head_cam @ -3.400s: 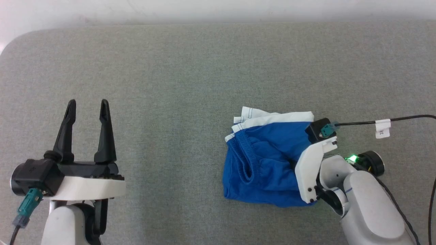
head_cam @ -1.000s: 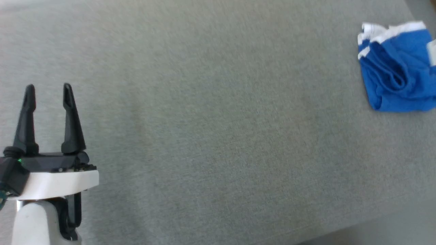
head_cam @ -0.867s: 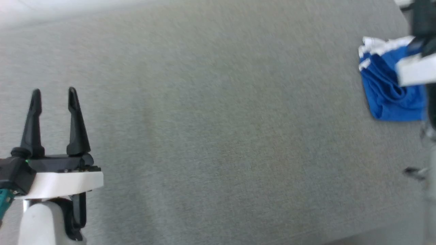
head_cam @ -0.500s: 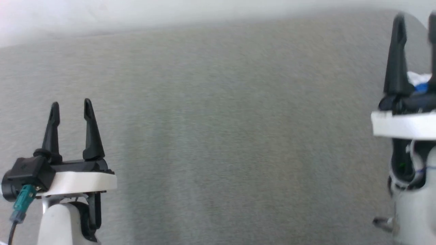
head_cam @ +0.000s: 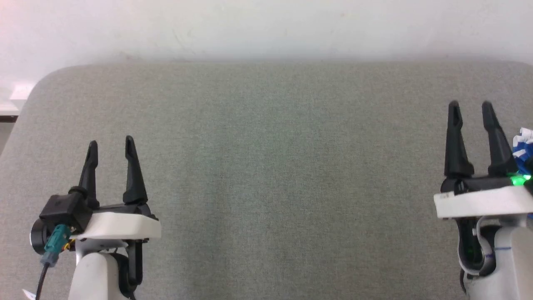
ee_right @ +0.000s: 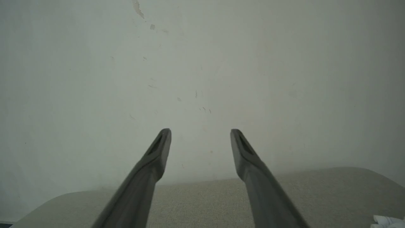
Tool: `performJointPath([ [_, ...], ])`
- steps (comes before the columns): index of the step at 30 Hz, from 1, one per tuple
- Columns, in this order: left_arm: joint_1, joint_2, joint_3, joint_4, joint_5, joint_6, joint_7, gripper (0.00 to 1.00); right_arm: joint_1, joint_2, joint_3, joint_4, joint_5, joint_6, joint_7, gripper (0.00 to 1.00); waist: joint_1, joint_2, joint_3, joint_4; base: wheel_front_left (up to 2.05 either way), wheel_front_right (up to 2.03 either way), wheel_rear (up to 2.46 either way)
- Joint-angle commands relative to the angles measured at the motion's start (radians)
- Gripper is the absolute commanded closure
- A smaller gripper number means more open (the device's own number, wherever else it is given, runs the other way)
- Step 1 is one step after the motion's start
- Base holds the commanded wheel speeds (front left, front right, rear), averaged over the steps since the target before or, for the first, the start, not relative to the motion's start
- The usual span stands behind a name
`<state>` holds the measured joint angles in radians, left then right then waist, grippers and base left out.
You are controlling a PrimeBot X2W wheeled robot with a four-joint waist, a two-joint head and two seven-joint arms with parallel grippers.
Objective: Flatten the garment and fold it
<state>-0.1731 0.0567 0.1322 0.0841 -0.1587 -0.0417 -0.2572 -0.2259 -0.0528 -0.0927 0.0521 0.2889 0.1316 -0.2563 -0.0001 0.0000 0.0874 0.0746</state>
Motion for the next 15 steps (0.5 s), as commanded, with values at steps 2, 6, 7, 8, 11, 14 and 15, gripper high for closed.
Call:
performJointPath([
  [2,0.007,-0.005,-0.012,0.015,-0.002,0.011,-0.005,0.0,0.042,0.002,-0.001,0.008,0.0,-0.001,-0.005,0.0,0.0001,0.0,-0.013,0.002,0.0,0.0,0.0],
  [6,0.026,-0.006,-0.027,0.042,-0.015,0.019,-0.005,0.0,0.092,0.002,0.015,0.018,-0.011,-0.001,-0.005,0.0,0.0001,0.0,-0.021,-0.007,0.0,0.0,0.0],
  [7,0.03,-0.006,-0.031,0.048,-0.019,0.021,-0.005,0.0,0.103,0.003,0.019,0.022,-0.015,-0.001,-0.005,0.0,0.0001,0.0,-0.021,-0.009,0.0,0.0,0.0],
  [8,0.033,-0.006,-0.037,0.052,-0.024,0.023,-0.005,0.0,0.113,0.003,0.023,0.028,-0.019,-0.001,-0.005,0.0,0.0001,0.0,-0.022,-0.01,0.0,0.0,0.0],
  [11,0.047,-0.006,-0.056,0.065,-0.03,0.031,-0.005,0.0,0.134,0.003,0.033,0.039,-0.036,-0.001,-0.005,0.0,0.0001,0.0,-0.024,-0.013,0.0,0.0,0.0],
  [14,0.057,-0.006,-0.068,0.075,-0.023,0.037,-0.005,0.0,0.15,0.003,0.045,0.049,-0.06,-0.001,-0.005,0.0,0.0001,0.0,-0.026,-0.014,0.0,0.0,0.0],
  [15,0.061,-0.006,-0.071,0.079,-0.021,0.039,-0.005,0.0,0.155,0.003,0.048,0.057,-0.064,-0.001,-0.005,0.0,0.0001,0.0,-0.027,-0.013,0.0,0.0,0.0],
])
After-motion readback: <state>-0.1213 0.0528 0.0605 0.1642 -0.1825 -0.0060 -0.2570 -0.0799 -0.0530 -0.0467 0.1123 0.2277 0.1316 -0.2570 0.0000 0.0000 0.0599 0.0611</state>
